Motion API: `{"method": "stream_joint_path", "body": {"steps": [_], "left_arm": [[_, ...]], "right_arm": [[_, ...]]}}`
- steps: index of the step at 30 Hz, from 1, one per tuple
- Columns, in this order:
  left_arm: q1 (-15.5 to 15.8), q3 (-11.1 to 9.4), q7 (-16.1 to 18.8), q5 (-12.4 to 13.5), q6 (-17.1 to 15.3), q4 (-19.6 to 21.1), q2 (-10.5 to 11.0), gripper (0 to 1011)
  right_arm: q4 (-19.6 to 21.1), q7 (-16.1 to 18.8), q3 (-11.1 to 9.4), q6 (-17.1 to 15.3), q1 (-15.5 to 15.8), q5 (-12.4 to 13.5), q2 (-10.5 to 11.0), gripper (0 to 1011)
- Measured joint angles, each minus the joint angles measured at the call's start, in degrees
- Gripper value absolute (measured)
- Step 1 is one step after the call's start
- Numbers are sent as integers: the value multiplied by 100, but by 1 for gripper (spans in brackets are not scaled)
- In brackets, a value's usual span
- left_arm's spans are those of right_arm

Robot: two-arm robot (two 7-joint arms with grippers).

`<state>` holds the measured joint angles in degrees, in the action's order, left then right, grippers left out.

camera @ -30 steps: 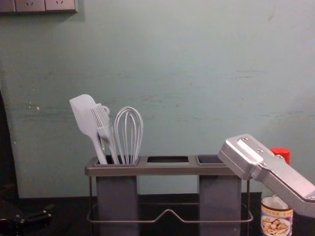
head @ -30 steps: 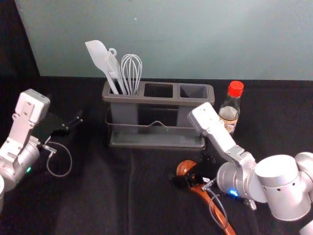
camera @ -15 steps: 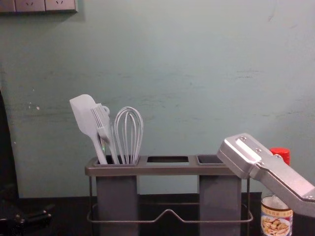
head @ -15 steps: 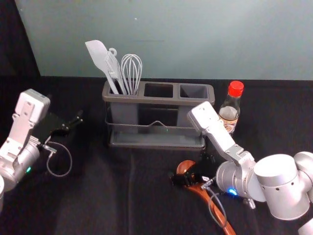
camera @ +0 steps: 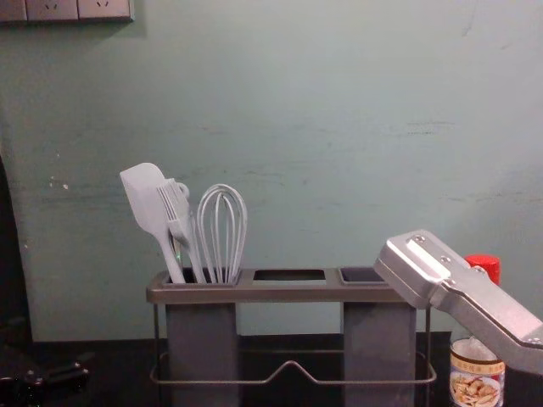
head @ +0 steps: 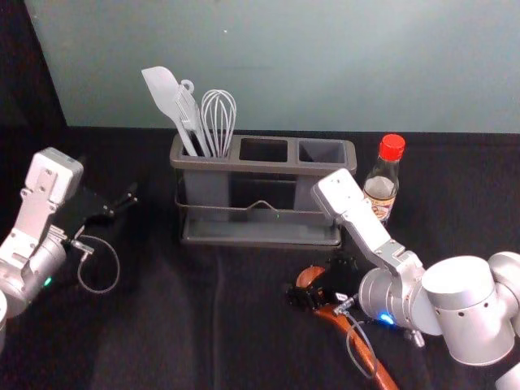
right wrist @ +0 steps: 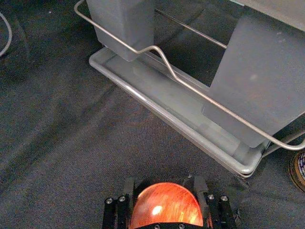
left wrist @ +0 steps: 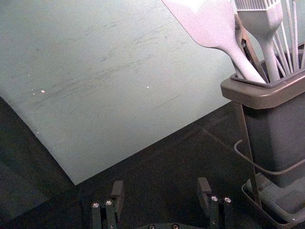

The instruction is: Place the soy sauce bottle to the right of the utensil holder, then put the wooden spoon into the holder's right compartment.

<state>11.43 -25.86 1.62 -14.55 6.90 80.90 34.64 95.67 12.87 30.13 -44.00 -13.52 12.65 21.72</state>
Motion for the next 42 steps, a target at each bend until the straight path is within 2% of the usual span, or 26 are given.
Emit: {"method": "stream_joint_path", "body": {"steps": [4, 8, 16, 25, 26, 29, 42], "left_arm": [[0, 0, 0, 0, 0, 0, 0, 1005], [0, 0, 0, 0, 0, 0, 0, 1005], [0, 0, 0, 0, 0, 0, 0, 1005], [0, 0, 0, 0, 0, 0, 0, 1005], [0, 0, 0, 0, 0, 0, 0, 1005], [0, 0, 0, 0, 0, 0, 0, 1005], [0, 0, 0, 0, 0, 0, 0, 1005]], "right_arm": [[1, -1, 0, -2, 0, 2, 2, 739], [2, -2, 1, -3, 0, 4, 3, 622], [51, 1, -39, 16, 34, -14, 20, 359], [156, 80, -122, 122, 107, -158, 16, 86], [186, 88, -135, 153, 122, -187, 14, 30], [246, 110, -162, 191, 155, -234, 7, 1], [518, 123, -249, 176, 289, -381, 8, 0]]}}
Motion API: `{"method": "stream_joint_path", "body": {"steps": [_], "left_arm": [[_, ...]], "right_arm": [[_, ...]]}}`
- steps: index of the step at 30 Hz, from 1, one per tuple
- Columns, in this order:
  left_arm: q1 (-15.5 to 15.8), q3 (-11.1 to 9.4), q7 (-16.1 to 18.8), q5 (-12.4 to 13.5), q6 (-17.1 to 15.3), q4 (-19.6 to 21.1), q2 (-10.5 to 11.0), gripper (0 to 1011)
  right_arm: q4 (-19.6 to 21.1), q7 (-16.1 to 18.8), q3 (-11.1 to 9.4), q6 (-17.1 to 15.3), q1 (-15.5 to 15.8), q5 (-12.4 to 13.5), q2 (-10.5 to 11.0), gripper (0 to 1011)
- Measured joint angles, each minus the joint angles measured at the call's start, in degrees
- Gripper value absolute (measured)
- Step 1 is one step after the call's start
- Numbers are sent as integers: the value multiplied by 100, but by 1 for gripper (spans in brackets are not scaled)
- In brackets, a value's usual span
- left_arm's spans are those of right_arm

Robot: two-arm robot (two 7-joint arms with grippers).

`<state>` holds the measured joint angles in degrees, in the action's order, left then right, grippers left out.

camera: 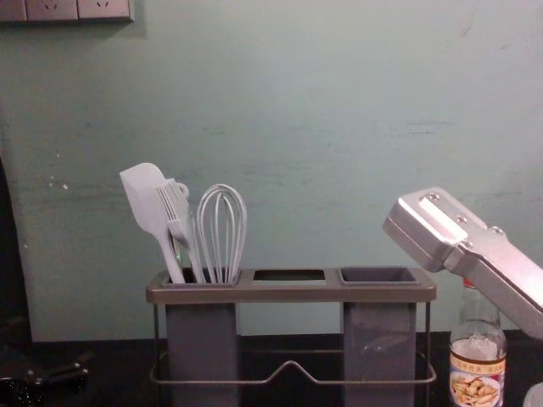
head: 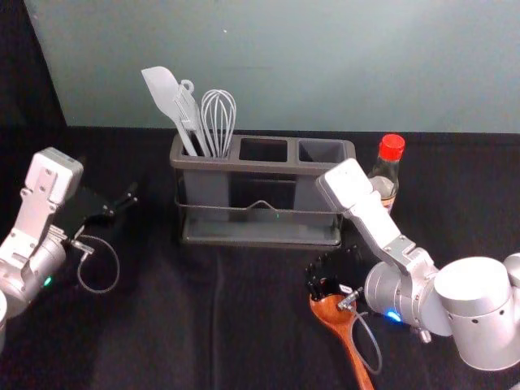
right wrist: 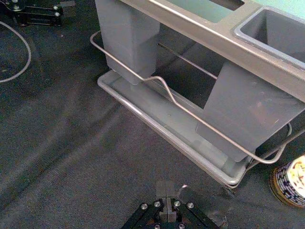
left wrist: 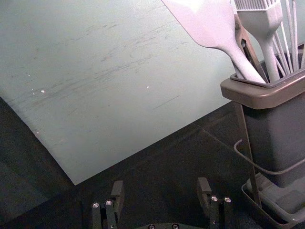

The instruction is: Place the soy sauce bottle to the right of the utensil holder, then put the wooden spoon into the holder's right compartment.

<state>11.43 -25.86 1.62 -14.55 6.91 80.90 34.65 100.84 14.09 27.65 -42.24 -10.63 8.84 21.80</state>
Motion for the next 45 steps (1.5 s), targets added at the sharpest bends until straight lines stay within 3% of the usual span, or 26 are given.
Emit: {"method": "stream_joint_path", "body": {"steps": [6, 12, 14, 17, 23, 29, 32, 39, 45], "left_arm": [[0, 0, 0, 0, 0, 0, 0, 1005], [0, 0, 0, 0, 0, 0, 0, 1005], [0, 0, 0, 0, 0, 0, 0, 1005], [0, 0, 0, 0, 0, 0, 0, 1005], [0, 0, 0, 0, 0, 0, 0, 1005], [0, 0, 0, 0, 0, 0, 0, 1005], [0, 0, 0, 0, 0, 0, 0, 1005], [0, 0, 0, 0, 0, 0, 0, 1005], [0, 0, 0, 0, 0, 0, 0, 1005]], "right_arm": [[-15, 1, 0, 0, -7, 6, -2, 32], [-28, 4, 3, -4, -12, 11, -5, 216], [-31, 5, 4, -5, -13, 12, -6, 231], [-34, 5, 5, -7, -14, 15, -7, 369], [-35, 5, 3, -13, -15, 17, -9, 528], [211, -63, -135, -213, 163, -40, -65, 726], [401, -171, -216, -431, 280, -97, -104, 841], [833, -524, -448, -1199, 595, -214, -318, 998], [1150, -598, -728, -1805, 897, -149, -560, 1003]]}}
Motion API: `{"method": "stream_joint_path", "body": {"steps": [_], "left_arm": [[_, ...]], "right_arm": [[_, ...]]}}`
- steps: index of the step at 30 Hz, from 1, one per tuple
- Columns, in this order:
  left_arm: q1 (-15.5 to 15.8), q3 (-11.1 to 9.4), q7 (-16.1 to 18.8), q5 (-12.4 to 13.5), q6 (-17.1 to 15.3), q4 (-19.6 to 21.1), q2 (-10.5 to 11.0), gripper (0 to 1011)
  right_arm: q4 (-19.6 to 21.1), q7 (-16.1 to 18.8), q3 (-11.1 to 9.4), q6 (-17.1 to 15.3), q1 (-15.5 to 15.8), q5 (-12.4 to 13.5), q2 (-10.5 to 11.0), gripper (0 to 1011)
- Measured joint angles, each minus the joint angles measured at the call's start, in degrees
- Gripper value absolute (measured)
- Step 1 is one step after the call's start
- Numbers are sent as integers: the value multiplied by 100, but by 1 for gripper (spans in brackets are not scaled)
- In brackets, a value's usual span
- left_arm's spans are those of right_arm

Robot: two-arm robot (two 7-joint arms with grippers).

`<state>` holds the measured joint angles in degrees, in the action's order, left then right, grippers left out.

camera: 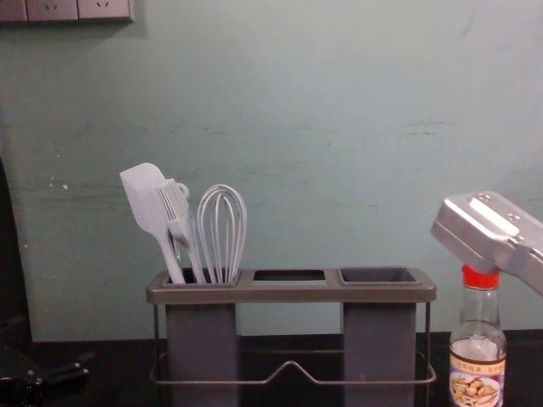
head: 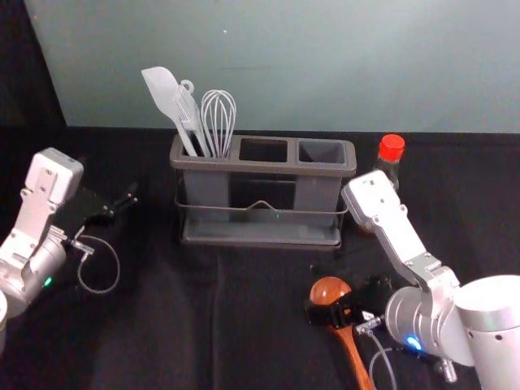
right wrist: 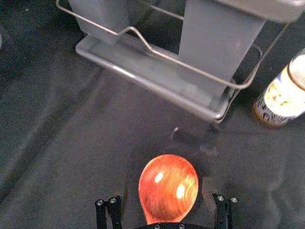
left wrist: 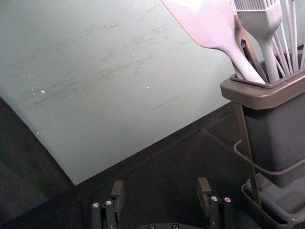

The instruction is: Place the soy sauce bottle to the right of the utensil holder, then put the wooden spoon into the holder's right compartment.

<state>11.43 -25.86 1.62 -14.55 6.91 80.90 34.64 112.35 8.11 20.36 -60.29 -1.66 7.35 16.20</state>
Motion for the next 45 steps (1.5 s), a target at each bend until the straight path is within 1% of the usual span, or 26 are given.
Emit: {"method": "stream_joint_path", "body": {"steps": [4, 9, 10, 14, 26, 34, 45], "left_arm": [[0, 0, 0, 0, 0, 0, 0, 1005], [0, 0, 0, 0, 0, 0, 0, 1005], [0, 0, 0, 0, 0, 0, 0, 1005], [0, 0, 0, 0, 0, 0, 0, 1005], [0, 0, 0, 0, 0, 0, 0, 1005], [0, 0, 0, 0, 0, 0, 0, 1005], [0, 0, 0, 0, 0, 0, 0, 1005]], "right_arm": [[56, 5, -127, -171, 107, 46, -125, 1003], [-7, 5, -238, -265, 145, 46, -310, 1003], [-7, 5, -238, -265, 145, 46, -310, 1002], [-180, 5, -274, -280, 74, 5, -426, 1003], [-674, 19, -254, -271, -236, -194, -662, 1003], [-735, 40, -251, -233, -266, -330, -717, 1002], [-708, 182, -234, -182, -256, -461, -670, 1003]]}}
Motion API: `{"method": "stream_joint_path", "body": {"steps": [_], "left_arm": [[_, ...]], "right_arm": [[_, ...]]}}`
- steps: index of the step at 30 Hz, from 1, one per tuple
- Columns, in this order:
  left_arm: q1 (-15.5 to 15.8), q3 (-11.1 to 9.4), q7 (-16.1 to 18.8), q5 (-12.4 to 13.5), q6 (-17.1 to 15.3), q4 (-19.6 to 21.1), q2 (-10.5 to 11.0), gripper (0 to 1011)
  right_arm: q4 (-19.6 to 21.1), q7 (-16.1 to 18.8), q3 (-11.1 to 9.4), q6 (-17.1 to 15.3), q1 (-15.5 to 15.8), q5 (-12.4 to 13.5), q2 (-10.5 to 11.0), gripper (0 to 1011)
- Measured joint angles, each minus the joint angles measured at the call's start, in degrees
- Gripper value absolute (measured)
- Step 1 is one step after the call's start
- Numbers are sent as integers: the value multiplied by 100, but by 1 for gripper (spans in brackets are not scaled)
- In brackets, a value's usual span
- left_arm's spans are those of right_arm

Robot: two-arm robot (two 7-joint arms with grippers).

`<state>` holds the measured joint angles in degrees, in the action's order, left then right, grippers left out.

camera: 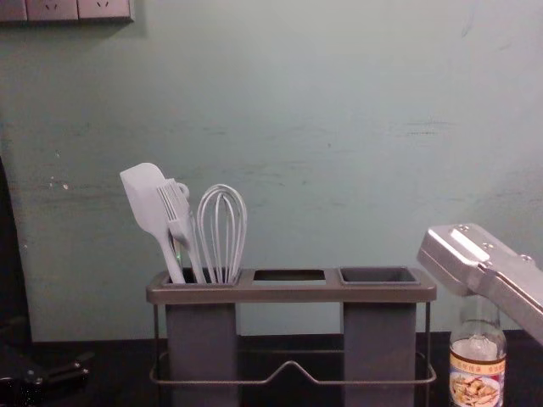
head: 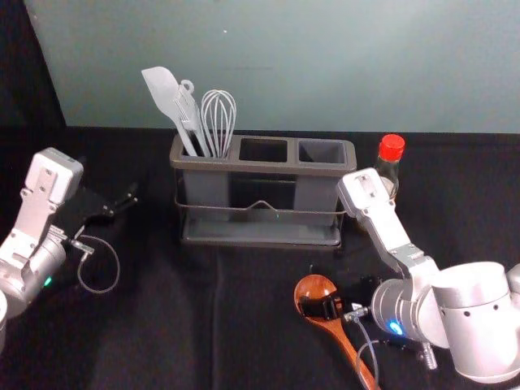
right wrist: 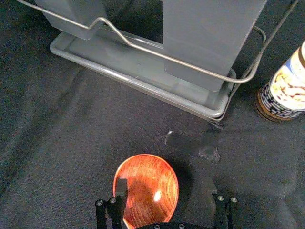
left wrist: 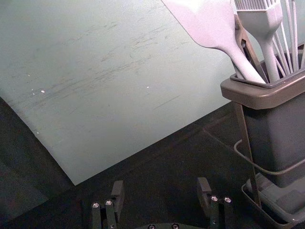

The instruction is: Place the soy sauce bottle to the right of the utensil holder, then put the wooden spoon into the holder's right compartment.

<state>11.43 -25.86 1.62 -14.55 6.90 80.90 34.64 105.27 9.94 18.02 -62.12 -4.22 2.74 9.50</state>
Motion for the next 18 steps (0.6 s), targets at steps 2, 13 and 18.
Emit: {"method": "stream_joint_path", "body": {"steps": [2, 13, 18], "left_arm": [[0, 0, 0, 0, 0, 0, 0, 1005], [0, 0, 0, 0, 0, 0, 0, 1005], [0, 0, 0, 0, 0, 0, 0, 1005]], "right_arm": [[-5, 44, 19, 18, -9, -18, 6, 1003], [109, 211, 135, 128, -15, -152, 48, 1003], [115, 297, 142, 147, -15, -199, 59, 1003]]}}
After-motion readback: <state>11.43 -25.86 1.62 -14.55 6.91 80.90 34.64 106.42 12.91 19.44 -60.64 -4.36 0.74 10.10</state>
